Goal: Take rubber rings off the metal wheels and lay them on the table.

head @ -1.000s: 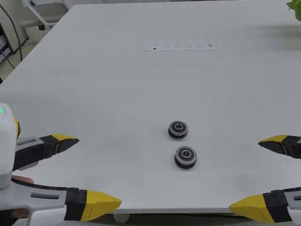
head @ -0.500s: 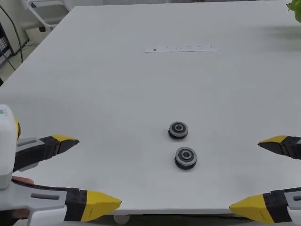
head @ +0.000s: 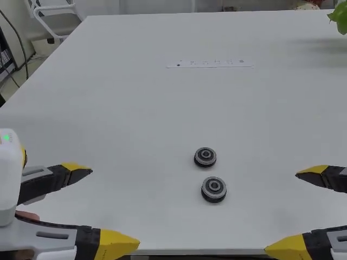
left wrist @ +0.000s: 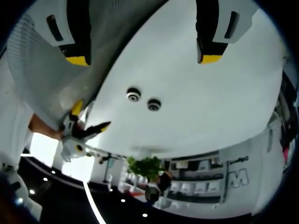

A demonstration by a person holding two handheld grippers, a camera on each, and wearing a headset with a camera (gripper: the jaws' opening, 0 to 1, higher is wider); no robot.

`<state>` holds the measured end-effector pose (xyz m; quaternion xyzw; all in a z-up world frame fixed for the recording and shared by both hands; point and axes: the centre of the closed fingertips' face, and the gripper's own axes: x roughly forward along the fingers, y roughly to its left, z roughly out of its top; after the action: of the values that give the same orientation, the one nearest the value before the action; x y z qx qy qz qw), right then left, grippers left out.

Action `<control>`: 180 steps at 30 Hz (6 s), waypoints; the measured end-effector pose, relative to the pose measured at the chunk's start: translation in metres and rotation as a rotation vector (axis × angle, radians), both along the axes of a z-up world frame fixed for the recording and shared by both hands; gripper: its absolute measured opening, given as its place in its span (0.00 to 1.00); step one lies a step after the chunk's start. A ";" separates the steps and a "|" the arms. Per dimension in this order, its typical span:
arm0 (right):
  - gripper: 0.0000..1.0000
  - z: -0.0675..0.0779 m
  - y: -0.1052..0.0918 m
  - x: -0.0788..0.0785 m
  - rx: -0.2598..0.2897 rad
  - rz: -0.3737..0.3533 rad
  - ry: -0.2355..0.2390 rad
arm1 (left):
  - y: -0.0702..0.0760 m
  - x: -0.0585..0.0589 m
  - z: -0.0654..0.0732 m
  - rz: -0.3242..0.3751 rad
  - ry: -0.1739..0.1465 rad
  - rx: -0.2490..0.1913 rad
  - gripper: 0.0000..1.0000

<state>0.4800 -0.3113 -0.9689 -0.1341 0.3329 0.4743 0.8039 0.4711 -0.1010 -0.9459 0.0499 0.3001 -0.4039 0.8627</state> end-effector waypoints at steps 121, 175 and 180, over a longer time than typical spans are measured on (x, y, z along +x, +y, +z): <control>0.38 -0.047 0.061 0.048 -0.026 0.297 0.049 | -0.143 0.066 -0.036 -0.433 -0.167 0.048 0.56; 0.19 -0.057 0.065 0.053 -0.052 0.326 -0.004 | -0.146 0.068 -0.059 -0.413 -0.158 -0.005 0.17; 0.18 -0.057 0.065 0.053 -0.058 0.333 -0.013 | -0.144 0.069 -0.059 -0.403 -0.154 -0.013 0.16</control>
<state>0.5331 -0.2462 -1.0256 -0.2137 0.3145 0.5904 0.7119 0.5399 -0.2448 -1.0045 0.1342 0.2147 -0.5649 0.7853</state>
